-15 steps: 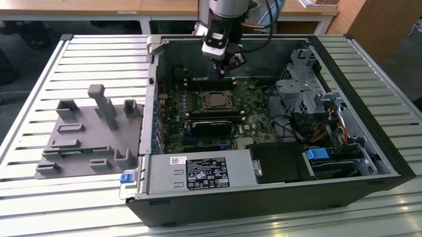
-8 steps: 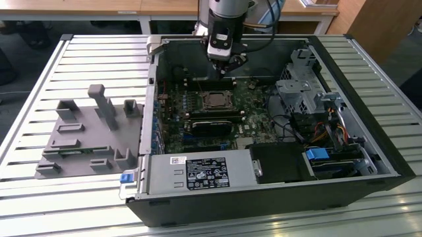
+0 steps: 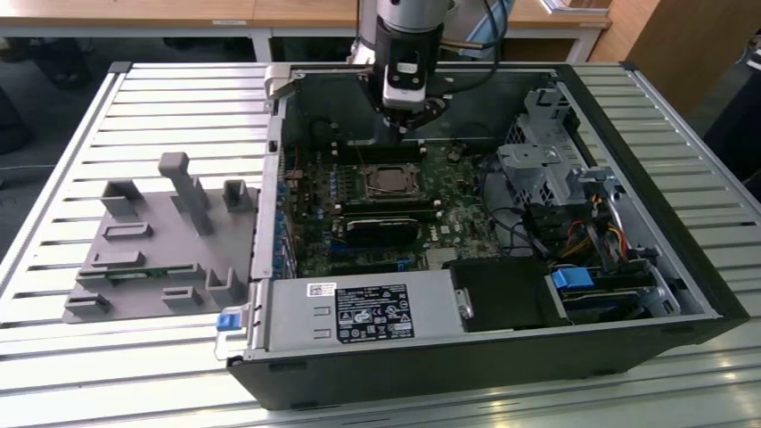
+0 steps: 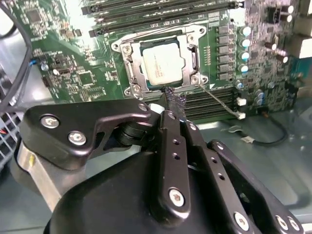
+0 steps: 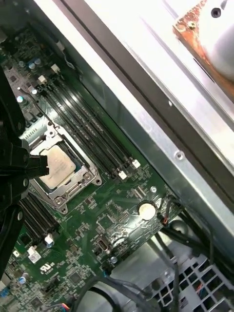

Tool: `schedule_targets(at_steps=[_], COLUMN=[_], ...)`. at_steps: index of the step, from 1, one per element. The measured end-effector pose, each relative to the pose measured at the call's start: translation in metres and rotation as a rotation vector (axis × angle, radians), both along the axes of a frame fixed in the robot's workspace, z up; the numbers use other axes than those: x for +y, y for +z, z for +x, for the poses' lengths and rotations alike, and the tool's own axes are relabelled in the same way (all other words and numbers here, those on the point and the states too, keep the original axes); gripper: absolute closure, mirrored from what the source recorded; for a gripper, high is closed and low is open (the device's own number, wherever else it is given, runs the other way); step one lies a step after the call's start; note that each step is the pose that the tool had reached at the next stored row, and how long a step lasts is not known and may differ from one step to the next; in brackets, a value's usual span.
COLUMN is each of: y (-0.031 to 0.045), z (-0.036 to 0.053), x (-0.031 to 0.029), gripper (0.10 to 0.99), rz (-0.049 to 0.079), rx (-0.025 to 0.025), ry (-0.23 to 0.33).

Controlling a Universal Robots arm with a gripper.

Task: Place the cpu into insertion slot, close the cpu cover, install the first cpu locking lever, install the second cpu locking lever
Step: 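Install the first cpu locking lever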

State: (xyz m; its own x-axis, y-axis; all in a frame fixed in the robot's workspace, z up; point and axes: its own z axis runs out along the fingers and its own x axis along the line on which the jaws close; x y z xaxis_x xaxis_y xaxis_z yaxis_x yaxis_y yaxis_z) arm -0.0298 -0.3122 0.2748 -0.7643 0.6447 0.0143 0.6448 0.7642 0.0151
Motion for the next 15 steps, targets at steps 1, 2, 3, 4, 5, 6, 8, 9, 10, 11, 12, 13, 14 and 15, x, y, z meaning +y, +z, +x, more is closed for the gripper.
schedule_targets(at_steps=[1,2,3,4,5,6,8,9,10,11,12,13,14,15], y=[-0.0001,-0.0001,-0.0001,-0.0001,-0.0002,-0.0002,-0.0003,-0.0003,-0.0003,-0.0004,-0.0004,-0.0004,-0.0004,-0.0005], z=[0.0000,0.0000,0.0000,0.0000,0.0000,0.0000,0.0000,0.0000,0.0000,0.0000,0.0000,0.0000,0.0000,0.0000], x=[0.0000,0.0000,0.0000,0.0000,0.0000,0.0000,0.0000,0.0000,0.0000,0.0000,0.0000,0.0000,0.0000,0.0000], gripper=[0.980,0.980,0.980,0.980,0.980,0.980,0.980,0.980,0.980,0.980,0.980,0.980,0.980,0.980], rz=[0.000,0.000,0.000,0.000,0.000,0.000,0.000,0.000,0.000,0.000,0.000,0.000,0.000,0.000], rx=[0.0000,0.0000,-0.0001,0.0000,0.0000,0.0000,0.0000,0.0000,0.0000,0.0000,0.0000,0.0000,0.0000,-0.0001], ry=[0.018,0.037,0.055,0.073,0.090,0.109,0.146,0.164,0.182,0.200,0.218,0.236,0.254,0.273])
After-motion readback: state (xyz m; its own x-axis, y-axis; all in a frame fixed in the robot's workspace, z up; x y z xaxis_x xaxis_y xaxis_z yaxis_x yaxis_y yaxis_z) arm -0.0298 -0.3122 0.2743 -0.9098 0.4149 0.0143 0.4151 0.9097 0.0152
